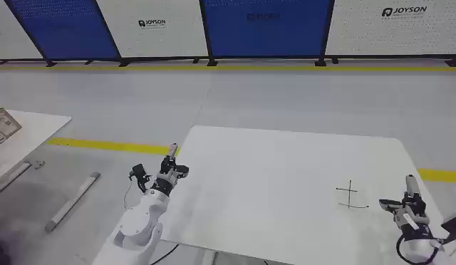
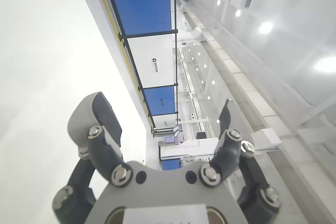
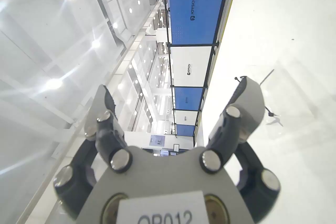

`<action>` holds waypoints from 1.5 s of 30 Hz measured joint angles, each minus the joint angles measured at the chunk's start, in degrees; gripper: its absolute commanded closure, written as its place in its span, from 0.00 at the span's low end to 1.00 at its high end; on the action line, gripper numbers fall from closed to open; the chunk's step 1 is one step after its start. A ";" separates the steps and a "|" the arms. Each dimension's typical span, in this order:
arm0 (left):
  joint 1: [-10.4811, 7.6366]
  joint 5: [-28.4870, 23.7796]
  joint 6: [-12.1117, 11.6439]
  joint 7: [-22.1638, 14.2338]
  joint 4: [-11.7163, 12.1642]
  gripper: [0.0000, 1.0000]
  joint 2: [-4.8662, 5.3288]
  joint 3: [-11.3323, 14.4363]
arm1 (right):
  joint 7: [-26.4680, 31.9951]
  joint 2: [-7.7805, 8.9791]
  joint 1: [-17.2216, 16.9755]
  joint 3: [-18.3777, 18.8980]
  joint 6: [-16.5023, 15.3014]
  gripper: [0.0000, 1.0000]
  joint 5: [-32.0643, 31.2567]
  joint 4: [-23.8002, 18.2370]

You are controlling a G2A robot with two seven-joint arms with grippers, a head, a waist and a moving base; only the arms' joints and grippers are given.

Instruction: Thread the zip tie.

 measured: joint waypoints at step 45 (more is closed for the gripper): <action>0.00 0.00 0.00 0.00 0.00 0.00 0.00 0.00 | 61.09 6.31 13.99 13.63 5.43 0.00 -14.88 12.16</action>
